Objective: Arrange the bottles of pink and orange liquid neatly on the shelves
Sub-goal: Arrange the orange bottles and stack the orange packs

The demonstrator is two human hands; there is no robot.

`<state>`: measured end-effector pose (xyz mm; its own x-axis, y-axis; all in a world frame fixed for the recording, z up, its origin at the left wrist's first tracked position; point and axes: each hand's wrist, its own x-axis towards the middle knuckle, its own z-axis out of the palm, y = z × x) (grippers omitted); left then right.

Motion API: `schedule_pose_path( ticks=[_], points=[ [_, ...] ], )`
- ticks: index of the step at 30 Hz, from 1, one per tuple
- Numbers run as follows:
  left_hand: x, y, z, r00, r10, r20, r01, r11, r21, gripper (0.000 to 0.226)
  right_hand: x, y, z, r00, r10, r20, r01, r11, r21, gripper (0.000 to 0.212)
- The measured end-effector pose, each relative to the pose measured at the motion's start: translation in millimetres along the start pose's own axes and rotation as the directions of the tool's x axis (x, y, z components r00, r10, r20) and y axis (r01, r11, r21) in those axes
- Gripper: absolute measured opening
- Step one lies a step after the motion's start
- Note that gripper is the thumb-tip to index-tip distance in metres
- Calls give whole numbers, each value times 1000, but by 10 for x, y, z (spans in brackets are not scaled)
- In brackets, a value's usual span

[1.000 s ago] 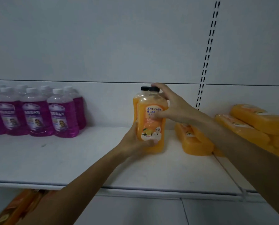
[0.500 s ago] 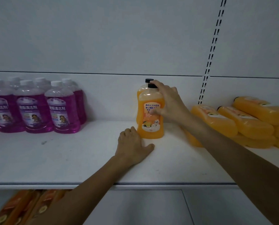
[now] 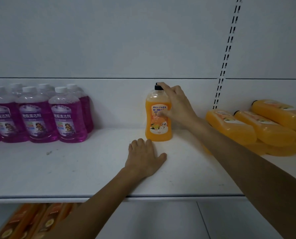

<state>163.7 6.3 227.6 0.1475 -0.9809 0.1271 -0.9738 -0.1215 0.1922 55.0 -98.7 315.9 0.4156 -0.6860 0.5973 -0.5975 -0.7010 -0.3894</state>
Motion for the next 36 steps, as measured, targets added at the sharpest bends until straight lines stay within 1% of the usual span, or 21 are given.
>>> schedule_pose_path(
  ticks=[4, 6, 7, 9, 11, 12, 14, 16, 18, 20, 23, 25, 28, 30, 31, 33, 34, 36],
  points=[
    [-28, 14, -14, 1000, 2, -23, -2, 1000, 11, 59, -7, 6, -23, 1000, -21, 4, 21, 993, -116, 91],
    [-53, 31, -37, 997, 28, -67, -27, 1000, 13, 57, -17, 18, -65, 999, -36, 28, 40, 988, -150, 94],
    [-63, 43, -52, 993, 60, -102, -58, 998, 23, 55, -19, 36, -92, 998, -35, 50, 42, 990, -135, 94],
    [-78, 89, -82, 975, 143, -168, -142, 990, 18, 51, -32, 88, -175, 995, -12, 99, 17, 999, -50, 91],
    [-87, 193, -121, 958, 228, -175, -242, 968, -66, 48, -68, 168, -306, 992, 16, 126, -19, 1000, 21, 85],
    [-88, 271, -144, 949, 268, -163, -290, 948, -128, 48, -91, 228, -385, 992, 34, 124, -38, 999, 29, 80],
    [-64, 458, -173, 933, 326, -153, -354, 905, -235, 47, -138, 380, -578, 991, 91, 95, -92, 996, 6, 70],
    [5, 652, -180, 929, 337, -153, -369, 873, -318, 47, -172, 584, -775, 978, 196, 77, -194, 980, -35, 65],
    [106, 831, -168, 943, 310, -120, -332, 846, -418, 51, -203, 792, -938, 943, 316, 103, -304, 945, -118, 66],
    [201, 992, -161, 957, 278, -83, -280, 807, -520, 55, -216, 972, -1039, 886, 427, 180, -386, 895, -223, 73],
    [294, 1208, -162, 964, 254, -76, -248, 763, -597, 54, -201, 1134, -1056, 782, 520, 344, -408, 844, -348, 78],
    [367, 1318, -148, 973, 229, -42, -202, 738, -644, 54, -173, 1188, -1017, 743, 535, 402, -404, 837, -368, 74],
    [450, 1471, -127, 979, 204, 10, -130, 660, -740, 61, -161, 1227, -1001, 768, 505, 395, -394, 858, -329, 66],
    [457, 1550, -123, 982, 190, -5, -123, 613, -781, 64, -195, 1230, -1015, 812, 452, 369, -401, 892, -210, 62],
    [465, 1573, -103, 983, 181, -17, -124, 598, -792, 67, -211, 1223, -1019, 846, 411, 341, -388, 912, -137, 63],
    [472, 1605, -62, 984, 175, -39, -139, 607, -782, 79, -200, 1182, -1044, 898, 331, 289, -335, 942, -36, 74],
    [471, 1609, -35, 981, 192, -34, -146, 610, -779, 85, -173, 1162, -1061, 907, 317, 279, -329, 944, -4, 82],
    [467, 1605, 14, 977, 210, 31, -94, 560, -823, 90, -122, 1136, -1104, 891, 351, 287, -373, 927, 26, 100]
  ],
)
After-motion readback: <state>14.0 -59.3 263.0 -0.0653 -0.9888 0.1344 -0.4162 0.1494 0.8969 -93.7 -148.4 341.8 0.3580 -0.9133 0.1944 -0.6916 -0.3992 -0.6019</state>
